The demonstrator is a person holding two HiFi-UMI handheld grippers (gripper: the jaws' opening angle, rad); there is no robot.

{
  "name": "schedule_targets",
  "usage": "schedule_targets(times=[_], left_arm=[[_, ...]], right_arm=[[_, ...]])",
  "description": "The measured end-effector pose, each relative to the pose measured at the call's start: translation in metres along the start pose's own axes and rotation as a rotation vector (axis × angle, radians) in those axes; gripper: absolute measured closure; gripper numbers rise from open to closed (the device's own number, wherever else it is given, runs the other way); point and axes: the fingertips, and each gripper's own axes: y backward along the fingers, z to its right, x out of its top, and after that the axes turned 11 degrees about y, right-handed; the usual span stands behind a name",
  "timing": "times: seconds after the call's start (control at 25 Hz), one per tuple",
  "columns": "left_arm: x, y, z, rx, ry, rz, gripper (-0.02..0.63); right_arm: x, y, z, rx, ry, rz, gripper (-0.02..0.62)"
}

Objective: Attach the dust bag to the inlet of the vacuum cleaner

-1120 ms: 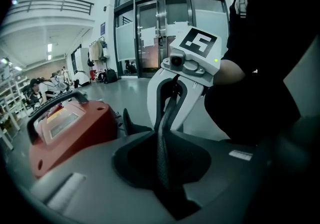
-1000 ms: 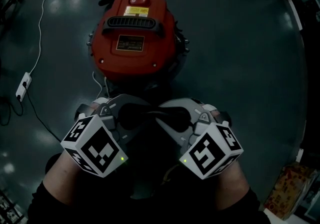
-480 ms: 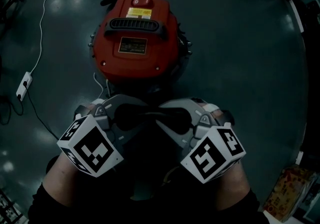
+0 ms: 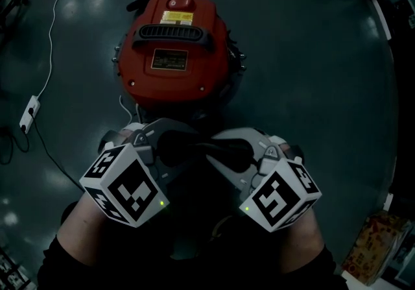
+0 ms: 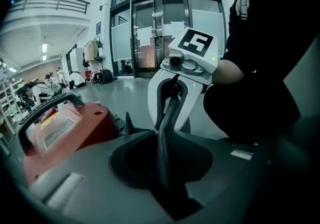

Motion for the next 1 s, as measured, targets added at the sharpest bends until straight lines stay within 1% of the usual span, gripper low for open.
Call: schedule_targets(times=[0.16,0.28,0.4,0.52,0.6,0.68,0.72,0.8,1.0], left_arm=[[-0.002,0.006,-0.002,0.013,0.01,0.018,0.535],[-0.003,0.012,-0.004,0.027,0.027,0.037,0.535],[-0.004,0.009,-0.006,0.031,0.031,0.047,0.529],[-0.005,0.004,-0.006,0.019,0.042,0.047,0.523],[-0.005,0.003,-0.006,0.014,0.042,0.045,0.523],[-0.005,0.004,-0.007,0.027,0.034,0.045,0.522],[-0.004,0.005,-0.007,0.038,0.029,0.046,0.511],[-0.004,0.007,-0.009,0.054,0.025,0.052,0.469],[0.001,0.017,-0.005,0.04,0.046,0.079,0.423]], right_arm=[[0.005,-0.004,0.003,-0.003,0.058,-0.03,0.517],[0.009,-0.006,0.004,0.001,0.075,-0.032,0.515],[0.007,-0.006,0.005,-0.003,0.046,-0.028,0.514],[0.002,-0.004,0.006,-0.017,-0.002,-0.023,0.503],[0.002,-0.004,0.008,-0.034,-0.012,-0.015,0.494],[0.002,-0.003,0.009,-0.051,-0.011,-0.011,0.48],[0.002,-0.003,0.01,-0.057,-0.014,-0.008,0.472],[0.002,-0.002,0.011,-0.064,-0.025,0.0,0.452],[0.003,0.0,0.006,-0.044,-0.049,0.012,0.394]])
